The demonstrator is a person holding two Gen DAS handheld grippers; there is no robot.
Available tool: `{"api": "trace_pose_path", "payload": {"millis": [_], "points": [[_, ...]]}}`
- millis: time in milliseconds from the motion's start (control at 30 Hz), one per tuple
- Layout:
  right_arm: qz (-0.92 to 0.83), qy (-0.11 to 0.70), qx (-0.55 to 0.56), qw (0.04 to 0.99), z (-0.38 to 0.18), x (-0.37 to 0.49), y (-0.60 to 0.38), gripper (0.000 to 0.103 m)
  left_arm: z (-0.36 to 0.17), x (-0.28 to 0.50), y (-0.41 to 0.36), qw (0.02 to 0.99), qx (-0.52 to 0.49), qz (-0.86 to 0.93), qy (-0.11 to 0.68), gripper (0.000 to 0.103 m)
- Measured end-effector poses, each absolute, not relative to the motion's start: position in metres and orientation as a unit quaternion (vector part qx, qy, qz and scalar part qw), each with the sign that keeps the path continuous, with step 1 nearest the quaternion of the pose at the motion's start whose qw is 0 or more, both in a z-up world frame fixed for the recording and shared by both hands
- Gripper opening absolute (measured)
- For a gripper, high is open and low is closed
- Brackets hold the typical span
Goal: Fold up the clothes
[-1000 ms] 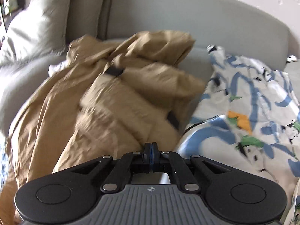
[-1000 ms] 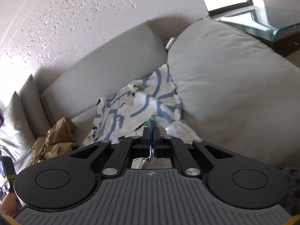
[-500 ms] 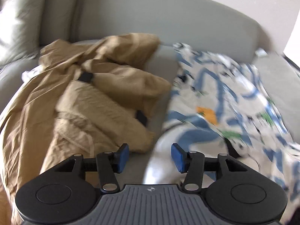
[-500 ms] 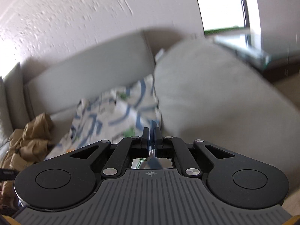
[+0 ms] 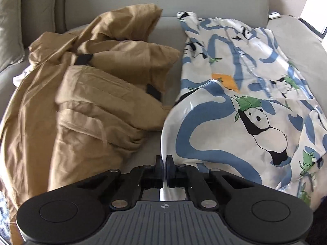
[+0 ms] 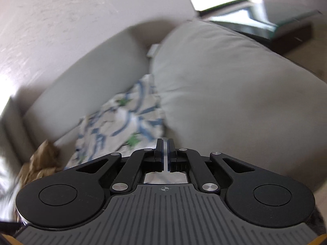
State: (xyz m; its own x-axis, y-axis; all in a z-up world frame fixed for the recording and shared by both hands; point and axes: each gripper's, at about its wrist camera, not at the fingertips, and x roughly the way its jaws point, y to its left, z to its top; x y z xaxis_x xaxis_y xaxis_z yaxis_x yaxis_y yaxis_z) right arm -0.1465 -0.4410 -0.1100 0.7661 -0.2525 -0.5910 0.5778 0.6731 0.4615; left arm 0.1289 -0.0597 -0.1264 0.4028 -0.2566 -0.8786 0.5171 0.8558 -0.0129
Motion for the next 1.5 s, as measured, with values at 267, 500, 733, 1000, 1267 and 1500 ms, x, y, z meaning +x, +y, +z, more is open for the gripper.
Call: {"api": "trace_pose_path", "payload": {"millis": [267,500,733,1000,1267,1500], "points": [[-0.222,0.272,0.397,0.848,-0.121,-0.152,-0.454,0.045,-0.126,0.125,-0.048,0.831,0.135,-0.23,0.488,0.007],[-0.18,0.318,0.388,0.846,-0.123,-0.112,-0.441,0.043,-0.127,0.127,-0.048,0.833,0.126,-0.227,0.488,0.007],[-0.199,0.34,0.487,0.779,-0.133,-0.063,-0.447,0.048,-0.119,0.119,-0.043,0.837,0.114,-0.227,0.485,0.008],[-0.283,0.379,0.512,0.717,-0.162,-0.02,-0.462,0.041,-0.095,0.073,-0.029,0.843,0.066,-0.273,0.459,0.011],[-0.332,0.399,0.5,0.693,-0.174,-0.004,-0.467,0.025,-0.087,0.022,-0.018,0.813,0.026,-0.335,0.476,0.011],[-0.32,0.409,0.442,0.731,-0.164,-0.01,-0.455,0.003,-0.092,-0.006,-0.005,0.805,0.002,-0.342,0.484,0.011]]}}
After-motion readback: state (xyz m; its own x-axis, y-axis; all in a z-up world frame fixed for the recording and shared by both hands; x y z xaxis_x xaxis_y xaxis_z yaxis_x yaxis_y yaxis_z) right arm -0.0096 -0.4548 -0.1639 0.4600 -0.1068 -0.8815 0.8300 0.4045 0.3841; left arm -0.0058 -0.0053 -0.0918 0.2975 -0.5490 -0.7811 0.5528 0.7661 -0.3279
